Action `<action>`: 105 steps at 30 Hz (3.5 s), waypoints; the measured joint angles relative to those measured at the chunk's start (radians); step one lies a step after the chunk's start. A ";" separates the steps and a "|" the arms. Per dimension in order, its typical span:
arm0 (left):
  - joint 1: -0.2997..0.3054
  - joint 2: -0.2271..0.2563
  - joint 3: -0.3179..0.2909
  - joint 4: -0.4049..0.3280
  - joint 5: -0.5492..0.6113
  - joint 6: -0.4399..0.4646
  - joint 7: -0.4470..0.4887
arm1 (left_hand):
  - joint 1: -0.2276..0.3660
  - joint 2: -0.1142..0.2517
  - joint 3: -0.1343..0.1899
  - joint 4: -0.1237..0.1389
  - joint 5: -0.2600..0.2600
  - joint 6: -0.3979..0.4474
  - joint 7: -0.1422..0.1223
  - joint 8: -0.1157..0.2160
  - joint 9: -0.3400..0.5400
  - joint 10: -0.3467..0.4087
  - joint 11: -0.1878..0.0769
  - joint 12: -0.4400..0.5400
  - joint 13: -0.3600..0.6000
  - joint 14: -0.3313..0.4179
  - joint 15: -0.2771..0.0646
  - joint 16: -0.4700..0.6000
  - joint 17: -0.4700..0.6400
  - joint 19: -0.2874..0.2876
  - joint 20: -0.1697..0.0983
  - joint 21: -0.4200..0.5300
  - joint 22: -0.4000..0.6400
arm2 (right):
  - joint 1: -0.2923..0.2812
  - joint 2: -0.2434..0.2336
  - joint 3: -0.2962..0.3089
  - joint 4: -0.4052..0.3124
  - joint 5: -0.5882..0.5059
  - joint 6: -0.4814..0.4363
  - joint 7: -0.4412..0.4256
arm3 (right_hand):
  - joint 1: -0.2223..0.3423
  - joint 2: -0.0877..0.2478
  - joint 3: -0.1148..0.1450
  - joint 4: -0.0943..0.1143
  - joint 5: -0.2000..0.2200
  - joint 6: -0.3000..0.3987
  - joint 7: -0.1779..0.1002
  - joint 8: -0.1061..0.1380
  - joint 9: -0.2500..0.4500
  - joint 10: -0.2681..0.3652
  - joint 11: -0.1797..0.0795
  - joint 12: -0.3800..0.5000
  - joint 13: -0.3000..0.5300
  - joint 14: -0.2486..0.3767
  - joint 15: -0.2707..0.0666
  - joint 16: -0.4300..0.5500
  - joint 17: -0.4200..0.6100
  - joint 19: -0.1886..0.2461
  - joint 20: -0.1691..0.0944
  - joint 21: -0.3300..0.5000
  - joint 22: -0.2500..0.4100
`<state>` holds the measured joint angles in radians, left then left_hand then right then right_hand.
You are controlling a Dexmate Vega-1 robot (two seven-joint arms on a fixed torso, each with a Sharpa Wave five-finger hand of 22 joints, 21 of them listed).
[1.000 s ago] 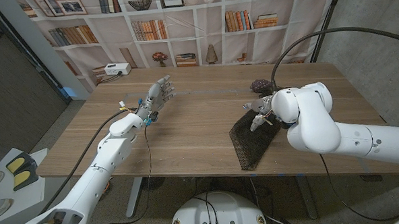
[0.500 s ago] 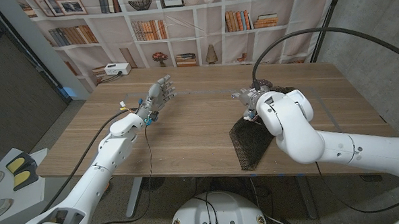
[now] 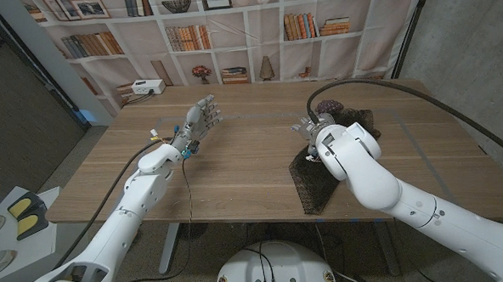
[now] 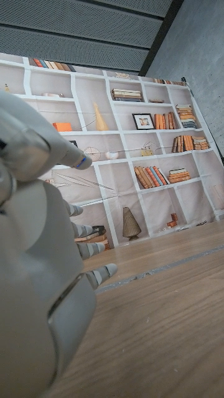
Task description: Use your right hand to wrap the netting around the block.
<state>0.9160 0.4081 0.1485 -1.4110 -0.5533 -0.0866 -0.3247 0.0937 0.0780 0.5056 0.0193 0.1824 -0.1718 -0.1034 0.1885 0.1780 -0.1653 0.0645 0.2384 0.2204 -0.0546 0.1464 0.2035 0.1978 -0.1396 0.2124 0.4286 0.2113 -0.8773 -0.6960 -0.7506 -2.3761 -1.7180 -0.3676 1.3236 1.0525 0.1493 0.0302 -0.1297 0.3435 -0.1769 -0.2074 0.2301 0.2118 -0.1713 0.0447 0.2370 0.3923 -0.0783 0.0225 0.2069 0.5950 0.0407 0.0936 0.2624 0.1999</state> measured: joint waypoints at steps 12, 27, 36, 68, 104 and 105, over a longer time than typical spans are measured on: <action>-0.003 -0.009 -0.001 0.016 -0.009 -0.005 -0.013 | 0.000 0.000 0.000 0.000 0.000 0.000 0.000 0.000 -0.001 0.000 0.000 0.000 0.000 0.001 -0.002 0.000 0.000 0.000 0.000 0.000 0.000 | -0.147 0.169 0.192 0.048 -0.068 0.291 0.033 | 0.017 0.028 0.025 0.000 0.000 0.004 -0.004 -0.020 0.000 0.000 0.000 -0.024 0.000 -0.069 0.006 -0.011 -0.007 -0.058 -0.007 -0.021 0.000; -0.007 -0.015 -0.006 0.022 -0.015 0.000 -0.011 | 0.000 0.000 0.000 0.000 0.000 0.000 0.000 0.000 -0.001 0.000 0.000 0.000 0.000 0.005 0.002 0.000 0.000 0.005 -0.005 0.000 0.000 | -0.260 0.496 0.419 0.122 -0.267 0.793 0.051 | -0.019 -0.004 0.006 0.028 -0.011 0.004 -0.004 -0.031 0.000 0.002 -0.020 -0.028 0.005 -0.078 -0.006 -0.005 -0.012 -0.070 -0.020 -0.027 0.003; -0.013 -0.016 -0.007 0.025 -0.015 0.006 -0.010 | 0.000 0.000 0.000 0.000 0.000 0.000 0.000 0.000 -0.001 0.000 0.000 0.000 0.000 0.005 0.002 0.000 0.000 0.005 -0.005 0.000 0.000 | -0.289 0.635 0.514 0.156 -0.283 0.889 0.052 | -0.055 -0.032 -0.029 0.045 -0.018 0.002 -0.002 0.003 0.009 0.000 -0.062 0.032 0.009 0.042 -0.046 0.045 -0.021 0.016 -0.058 0.007 0.002; -0.018 -0.015 -0.006 0.026 -0.010 0.020 -0.003 | -0.005 0.005 0.000 0.000 0.000 0.000 0.000 0.000 0.001 0.000 0.000 0.000 0.000 0.005 0.002 0.000 0.000 0.005 -0.005 -0.004 0.000 | -0.410 0.177 0.451 0.195 0.345 0.419 -0.396 | 0.035 0.047 -0.001 0.068 0.020 0.861 0.227 0.453 0.072 0.589 -0.150 0.261 -0.033 0.537 -0.070 0.195 0.007 0.358 -0.140 0.116 -0.002; -0.057 -0.019 -0.011 0.084 -0.009 0.016 -0.020 | -0.005 0.005 0.000 0.000 0.000 0.000 0.000 0.000 0.001 0.000 0.000 0.000 0.000 0.005 0.002 0.000 0.000 0.005 -0.005 -0.004 0.000 | -0.322 0.092 0.506 0.298 1.396 -0.053 -1.046 | 0.002 0.039 0.057 0.153 0.032 0.991 0.205 0.529 0.171 0.611 -0.153 0.251 -0.014 0.506 -0.069 0.149 0.029 0.332 -0.136 0.131 0.003; -0.065 -0.020 -0.011 0.090 -0.009 0.016 -0.020 | -0.005 0.005 0.000 0.000 0.000 0.000 0.000 0.000 0.001 0.000 0.000 0.000 0.000 0.005 0.002 0.000 0.000 0.005 -0.005 -0.004 0.000 | -0.321 0.092 0.506 0.299 1.404 -0.053 -1.047 | 0.002 0.039 0.057 0.153 0.032 0.992 0.205 0.533 0.173 0.611 -0.153 0.251 -0.014 0.506 -0.069 0.148 0.029 0.332 -0.136 0.131 0.003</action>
<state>0.8510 0.3884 0.1374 -1.3210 -0.5618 -0.0708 -0.3448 0.0886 0.0834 0.5056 0.0193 0.1824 -0.1718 -0.1034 0.1885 0.1790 -0.1653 0.0645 0.2384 0.2204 -0.0499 0.1482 0.2035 0.1975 -0.1342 0.2070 0.4248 0.2113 -1.1988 -0.6041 -0.2444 -2.0768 -0.3139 -0.4206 0.2764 1.0546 0.1888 0.0871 0.0235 0.3754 0.8147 -0.0023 0.7628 0.3848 0.4395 -0.1086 0.4877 0.3784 0.4280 -0.0468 0.3548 0.6236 0.3726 -0.0422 0.3937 0.2028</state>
